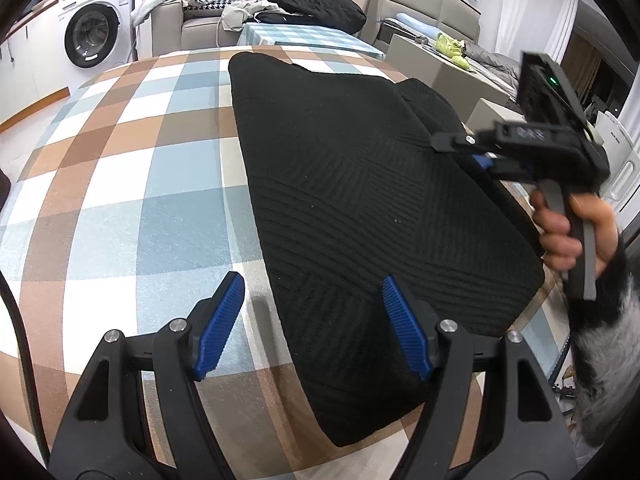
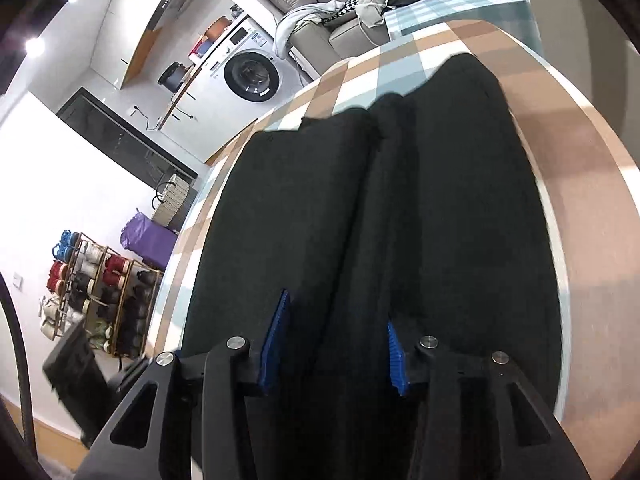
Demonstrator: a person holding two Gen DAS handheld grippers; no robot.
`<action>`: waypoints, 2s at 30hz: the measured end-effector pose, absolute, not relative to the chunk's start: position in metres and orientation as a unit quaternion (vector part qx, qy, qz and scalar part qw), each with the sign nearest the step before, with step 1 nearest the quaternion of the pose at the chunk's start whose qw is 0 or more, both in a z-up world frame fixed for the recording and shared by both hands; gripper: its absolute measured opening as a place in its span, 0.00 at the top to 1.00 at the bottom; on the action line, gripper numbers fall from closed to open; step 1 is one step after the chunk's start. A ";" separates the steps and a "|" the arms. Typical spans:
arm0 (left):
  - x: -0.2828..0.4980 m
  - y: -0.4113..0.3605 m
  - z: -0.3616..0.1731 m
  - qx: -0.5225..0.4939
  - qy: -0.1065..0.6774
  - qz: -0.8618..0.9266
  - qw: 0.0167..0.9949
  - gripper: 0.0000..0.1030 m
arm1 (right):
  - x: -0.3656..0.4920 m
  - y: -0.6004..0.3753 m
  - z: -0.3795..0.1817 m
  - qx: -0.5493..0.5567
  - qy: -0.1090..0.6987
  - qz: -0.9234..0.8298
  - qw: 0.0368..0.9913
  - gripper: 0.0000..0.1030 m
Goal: Fold small clothes
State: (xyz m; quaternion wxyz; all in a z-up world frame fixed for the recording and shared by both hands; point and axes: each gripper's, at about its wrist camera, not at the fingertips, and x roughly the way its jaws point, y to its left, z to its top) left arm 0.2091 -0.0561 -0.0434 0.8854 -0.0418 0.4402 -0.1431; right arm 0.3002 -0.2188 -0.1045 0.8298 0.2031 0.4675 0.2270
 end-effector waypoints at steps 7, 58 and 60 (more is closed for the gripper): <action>0.209 -0.052 -0.036 -0.045 0.431 -0.139 0.890 0.33 | 0.310 -0.206 -0.094 0.154 0.456 0.206 0.852 0.90; 0.219 -0.057 -0.037 -0.049 0.431 -0.146 0.889 0.33 | 0.284 -0.238 -0.059 0.101 0.415 0.182 0.886 0.90; 0.220 -0.058 -0.036 -0.046 0.430 -0.147 0.890 0.33 | 0.273 -0.245 -0.043 0.095 0.394 0.172 0.898 0.90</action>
